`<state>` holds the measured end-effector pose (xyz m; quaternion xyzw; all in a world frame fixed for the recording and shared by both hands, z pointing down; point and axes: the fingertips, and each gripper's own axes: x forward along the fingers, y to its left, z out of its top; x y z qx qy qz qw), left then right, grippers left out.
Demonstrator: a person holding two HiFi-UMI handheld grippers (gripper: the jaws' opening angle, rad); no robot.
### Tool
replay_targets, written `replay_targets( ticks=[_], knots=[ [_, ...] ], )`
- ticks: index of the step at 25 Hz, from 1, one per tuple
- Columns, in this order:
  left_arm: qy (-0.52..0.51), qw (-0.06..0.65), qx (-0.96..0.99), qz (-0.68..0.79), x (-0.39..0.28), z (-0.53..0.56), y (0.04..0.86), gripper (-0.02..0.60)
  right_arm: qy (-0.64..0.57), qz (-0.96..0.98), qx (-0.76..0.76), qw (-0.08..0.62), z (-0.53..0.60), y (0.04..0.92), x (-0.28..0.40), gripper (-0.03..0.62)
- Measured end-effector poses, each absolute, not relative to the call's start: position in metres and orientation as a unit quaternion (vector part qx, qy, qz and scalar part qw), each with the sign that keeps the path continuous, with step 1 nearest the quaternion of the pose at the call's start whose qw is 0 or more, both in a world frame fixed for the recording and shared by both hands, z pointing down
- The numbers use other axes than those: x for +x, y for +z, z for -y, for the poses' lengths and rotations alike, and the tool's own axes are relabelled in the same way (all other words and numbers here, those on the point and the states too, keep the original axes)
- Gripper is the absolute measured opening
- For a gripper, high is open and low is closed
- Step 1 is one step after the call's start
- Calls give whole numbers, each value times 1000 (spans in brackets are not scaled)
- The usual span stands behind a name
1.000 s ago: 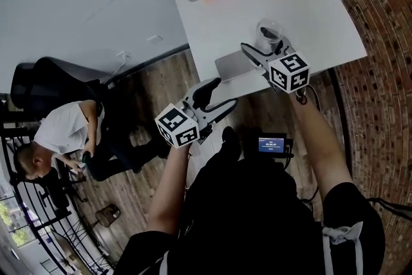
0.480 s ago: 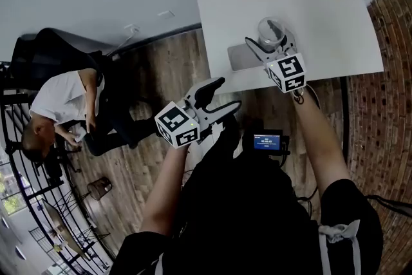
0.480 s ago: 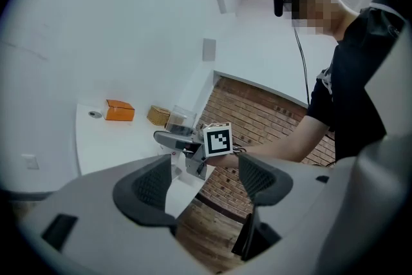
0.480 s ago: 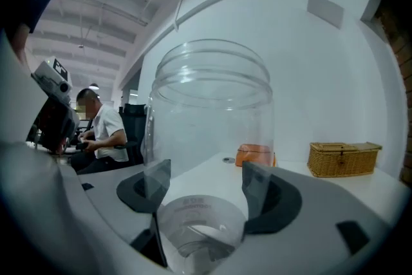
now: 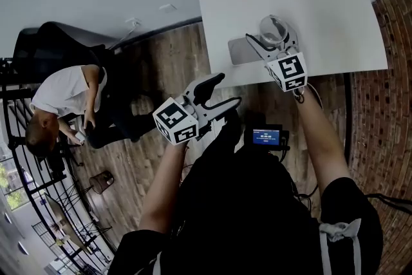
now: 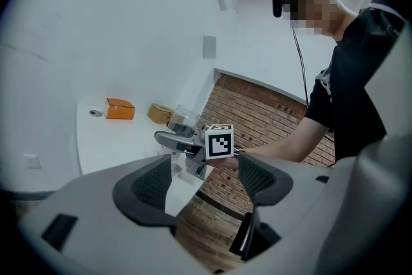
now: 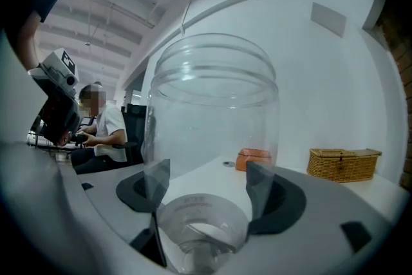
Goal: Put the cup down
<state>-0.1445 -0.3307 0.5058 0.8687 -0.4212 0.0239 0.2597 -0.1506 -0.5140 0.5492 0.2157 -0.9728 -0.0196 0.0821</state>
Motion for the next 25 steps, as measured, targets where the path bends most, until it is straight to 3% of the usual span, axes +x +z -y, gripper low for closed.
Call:
replay_targets(
  ticks=[2,5,7,25],
  knots=[
    [24,256,869,423,-145,331,503,333,-15,972,220,84,515,549,-149,374],
    [22,252,870,422,-144,332,500,333,-6,972,221,84,515,550,-146,467],
    [22,250,872,421,-143,332,500,333,-7,972,216,91,512,552,-145,482],
    [9,224,881,416,-155,335,492,333,60,956,261,120,475,544,-76,480]
  ],
)
